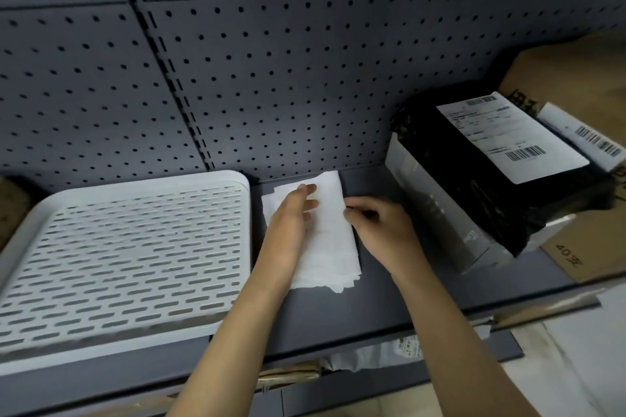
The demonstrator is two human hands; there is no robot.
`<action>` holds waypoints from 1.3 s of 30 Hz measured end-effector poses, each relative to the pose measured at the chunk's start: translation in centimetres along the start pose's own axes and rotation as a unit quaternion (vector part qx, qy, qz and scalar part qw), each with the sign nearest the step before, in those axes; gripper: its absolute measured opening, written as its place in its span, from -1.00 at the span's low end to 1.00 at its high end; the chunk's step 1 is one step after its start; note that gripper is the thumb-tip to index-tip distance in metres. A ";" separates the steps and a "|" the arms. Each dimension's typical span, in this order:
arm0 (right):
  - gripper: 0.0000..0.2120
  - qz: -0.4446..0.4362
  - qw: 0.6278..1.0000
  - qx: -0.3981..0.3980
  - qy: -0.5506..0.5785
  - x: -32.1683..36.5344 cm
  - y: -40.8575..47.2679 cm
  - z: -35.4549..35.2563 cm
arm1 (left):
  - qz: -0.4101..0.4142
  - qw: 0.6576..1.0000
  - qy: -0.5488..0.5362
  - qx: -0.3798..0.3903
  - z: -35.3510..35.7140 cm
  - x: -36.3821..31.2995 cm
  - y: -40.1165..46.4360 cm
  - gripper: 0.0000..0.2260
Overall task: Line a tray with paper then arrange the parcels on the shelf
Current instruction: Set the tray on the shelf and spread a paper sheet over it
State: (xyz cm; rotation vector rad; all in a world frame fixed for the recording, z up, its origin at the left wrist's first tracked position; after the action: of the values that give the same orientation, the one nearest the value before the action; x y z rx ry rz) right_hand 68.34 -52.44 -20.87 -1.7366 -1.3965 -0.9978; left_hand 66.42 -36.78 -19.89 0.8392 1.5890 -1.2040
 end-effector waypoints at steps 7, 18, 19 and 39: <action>-0.83 -0.033 0.998 -0.030 0.037 1.7 -0.9 1.1 | -0.005 0.999 0.013 0.040 -0.2 0.0 -0.3 -0.65; -0.77 -0.133 0.986 -0.019 0.095 8.5 -2.8 -2.1 | 0.262 0.956 0.121 -0.048 -6.3 -7.8 -1.6 -0.40; -0.77 -0.145 0.985 -0.011 0.098 9.4 -3.2 -2.8 | 0.261 0.955 0.139 -0.034 -6.7 -8.8 -1.8 -0.35; -0.83 -0.435 0.894 -0.071 0.079 23.3 -8.4 -1.9 | 0.258 0.961 0.015 -0.093 -16.7 -16.2 -8.9 -0.90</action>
State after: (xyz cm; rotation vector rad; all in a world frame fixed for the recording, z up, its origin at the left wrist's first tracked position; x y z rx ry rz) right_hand 62.77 -41.94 0.91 -1.0367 -2.0781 -1.6911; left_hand 59.01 -23.03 -0.53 1.0659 1.3618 -0.6617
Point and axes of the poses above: each hand's wrist, its own y-axis towards the middle knuckle, its own z-axis out of the palm, x = y × z, the point moved 5 cm from there along y, towards the middle knuckle, and after that the axes turned 8 degrees about -x, right-handed, at the moved point
